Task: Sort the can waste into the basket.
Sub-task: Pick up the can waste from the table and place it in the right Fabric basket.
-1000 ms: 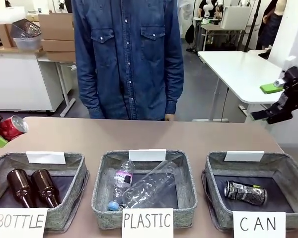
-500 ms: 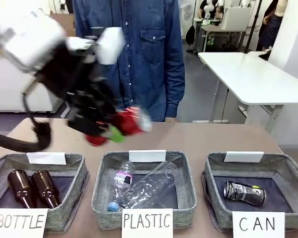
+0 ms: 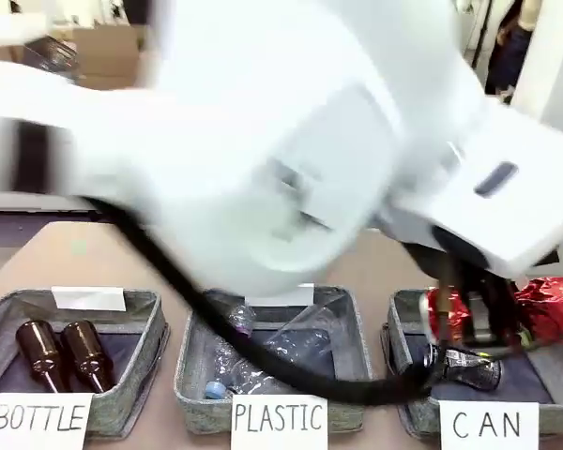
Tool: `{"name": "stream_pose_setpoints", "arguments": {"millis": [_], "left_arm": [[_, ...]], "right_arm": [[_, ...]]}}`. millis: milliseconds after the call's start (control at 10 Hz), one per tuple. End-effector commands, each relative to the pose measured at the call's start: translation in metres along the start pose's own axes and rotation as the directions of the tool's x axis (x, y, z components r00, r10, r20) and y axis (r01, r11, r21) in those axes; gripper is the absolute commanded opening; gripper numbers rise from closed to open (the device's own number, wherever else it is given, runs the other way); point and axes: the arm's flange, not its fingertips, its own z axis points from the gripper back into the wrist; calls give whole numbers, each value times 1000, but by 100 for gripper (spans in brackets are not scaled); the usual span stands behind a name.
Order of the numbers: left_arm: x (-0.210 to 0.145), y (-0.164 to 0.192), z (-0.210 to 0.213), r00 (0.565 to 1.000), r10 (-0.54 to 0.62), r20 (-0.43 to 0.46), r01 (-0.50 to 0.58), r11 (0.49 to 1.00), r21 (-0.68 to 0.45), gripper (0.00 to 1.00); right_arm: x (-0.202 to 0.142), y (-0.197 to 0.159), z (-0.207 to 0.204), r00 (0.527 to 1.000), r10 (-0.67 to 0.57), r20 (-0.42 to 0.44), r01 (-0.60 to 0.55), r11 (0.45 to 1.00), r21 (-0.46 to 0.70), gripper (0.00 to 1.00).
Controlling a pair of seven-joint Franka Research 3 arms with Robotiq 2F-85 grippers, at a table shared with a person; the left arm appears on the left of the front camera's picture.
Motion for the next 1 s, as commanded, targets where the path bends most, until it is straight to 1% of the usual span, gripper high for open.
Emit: {"name": "stream_pose_setpoints", "arguments": {"millis": [0,100,200,300,500,600,700,900], "left_arm": [[27,67,-82,979,61,-193,-48,996,71,40],[15,89,-104,968,100,-232,-101,995,9,40],[2,98,-117,957,125,-262,-157,982,-102,40],[-36,60,-62,993,37,-113,-34,999,22,40],[-36,60,-62,993,37,-113,-34,999,22,40],[-47,81,-88,982,75,-176,-77,997,-5,40],[-45,88,-108,986,94,-138,-101,994,-43,40],[-42,90,-131,992,87,-96,-95,992,-83,40]], "right_arm": [[2,13,-2,1000,16,-23,-17,1000,-14,100],[2,13,-2,1000,16,-23,-17,1000,-14,100],[2,13,-2,1000,16,-23,-17,1000,-14,100],[2,13,-2,1000,16,-23,-17,1000,-14,100],[2,13,-2,1000,16,-23,-17,1000,-14,100],[2,13,-2,1000,16,-23,-17,1000,-14,100],[2,13,-2,1000,16,-23,-17,1000,-14,100],[2,13,-2,1000,16,-23,-17,1000,-14,100]]}}
